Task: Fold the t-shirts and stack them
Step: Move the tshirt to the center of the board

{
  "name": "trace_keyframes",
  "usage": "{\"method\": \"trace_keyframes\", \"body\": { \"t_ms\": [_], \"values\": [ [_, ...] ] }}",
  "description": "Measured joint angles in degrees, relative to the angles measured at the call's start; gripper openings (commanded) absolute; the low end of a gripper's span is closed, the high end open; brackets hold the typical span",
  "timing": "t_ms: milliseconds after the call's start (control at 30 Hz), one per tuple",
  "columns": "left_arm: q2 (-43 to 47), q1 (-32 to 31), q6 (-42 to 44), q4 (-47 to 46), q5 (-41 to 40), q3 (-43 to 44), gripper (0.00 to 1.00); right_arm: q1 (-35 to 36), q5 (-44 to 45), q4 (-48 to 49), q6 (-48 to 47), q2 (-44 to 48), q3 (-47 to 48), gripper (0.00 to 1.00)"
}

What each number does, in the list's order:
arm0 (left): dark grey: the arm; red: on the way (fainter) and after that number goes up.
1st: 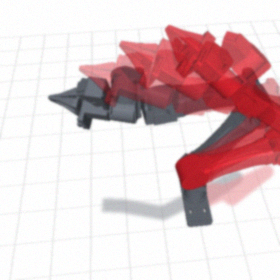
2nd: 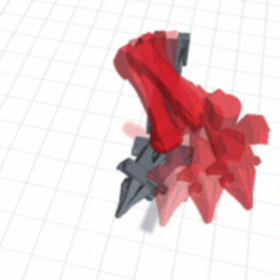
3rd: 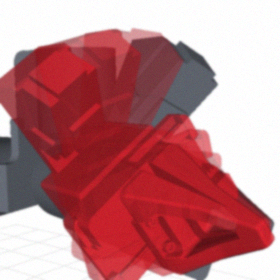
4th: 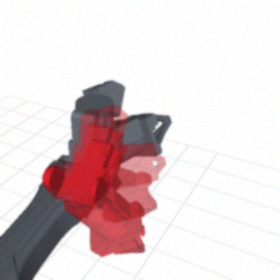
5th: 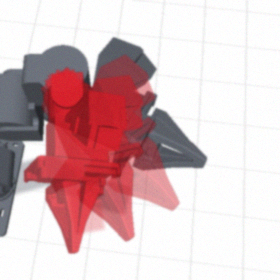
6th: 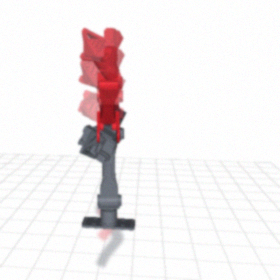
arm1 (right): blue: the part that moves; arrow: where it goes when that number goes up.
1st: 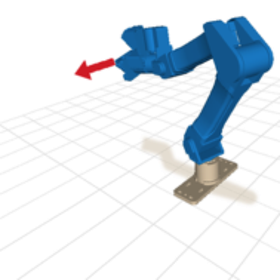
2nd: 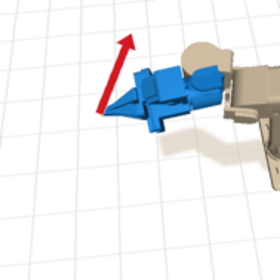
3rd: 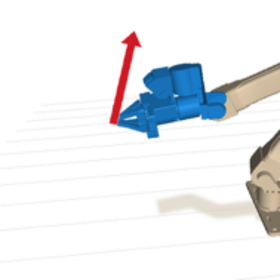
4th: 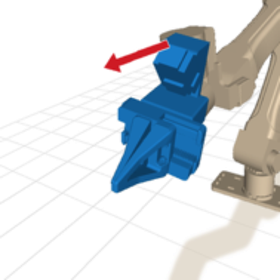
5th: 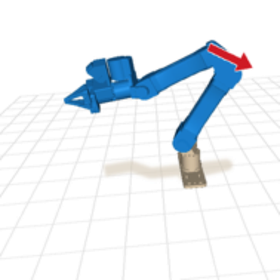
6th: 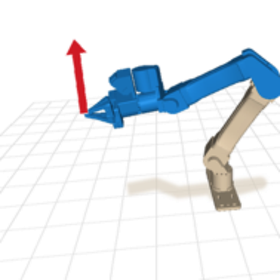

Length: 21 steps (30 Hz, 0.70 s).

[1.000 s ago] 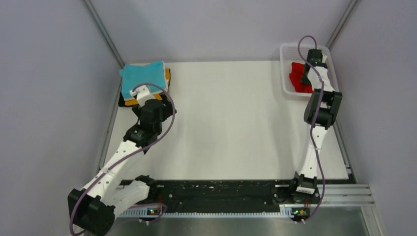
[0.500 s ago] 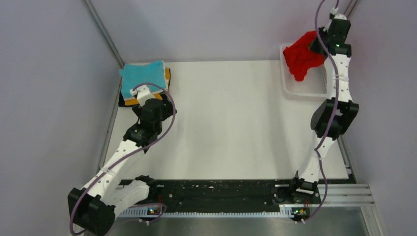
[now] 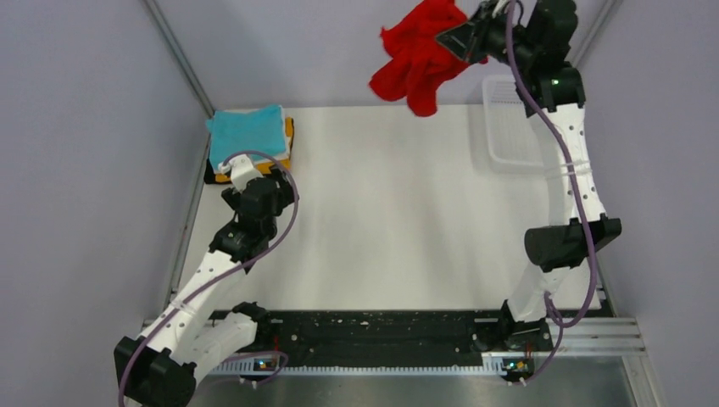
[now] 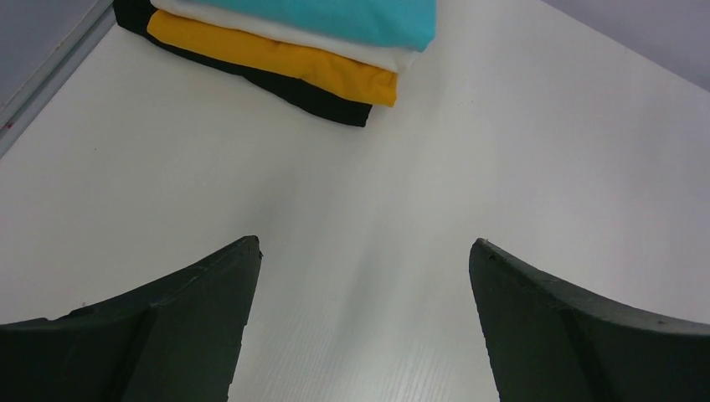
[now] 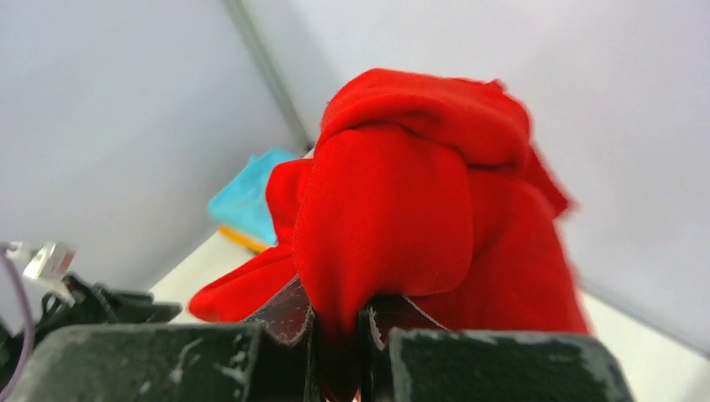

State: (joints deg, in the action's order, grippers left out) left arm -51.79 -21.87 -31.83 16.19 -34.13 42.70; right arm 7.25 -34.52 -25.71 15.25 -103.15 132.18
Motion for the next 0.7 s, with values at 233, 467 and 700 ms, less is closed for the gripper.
{"method": "trace_keyframes", "body": {
  "t_ms": [233,467,700],
  "values": [
    [-0.2,0.6,-2.6,0.8,0.1,-0.9,0.99,11.3,3.2,-0.4,-6.1,4.3,-19.1,0.00],
    [-4.5,0.9,-5.3,2.0,2.5,-0.9,0.99,17.0,11.4,3.0,-6.5,4.9,-43.7,0.55],
    [-14.9,1.2,-6.6,1.4,9.3,0.9,0.99,16.9,26.1,2.9,-2.5,0.7,-51.1,0.99]
  ]
}}
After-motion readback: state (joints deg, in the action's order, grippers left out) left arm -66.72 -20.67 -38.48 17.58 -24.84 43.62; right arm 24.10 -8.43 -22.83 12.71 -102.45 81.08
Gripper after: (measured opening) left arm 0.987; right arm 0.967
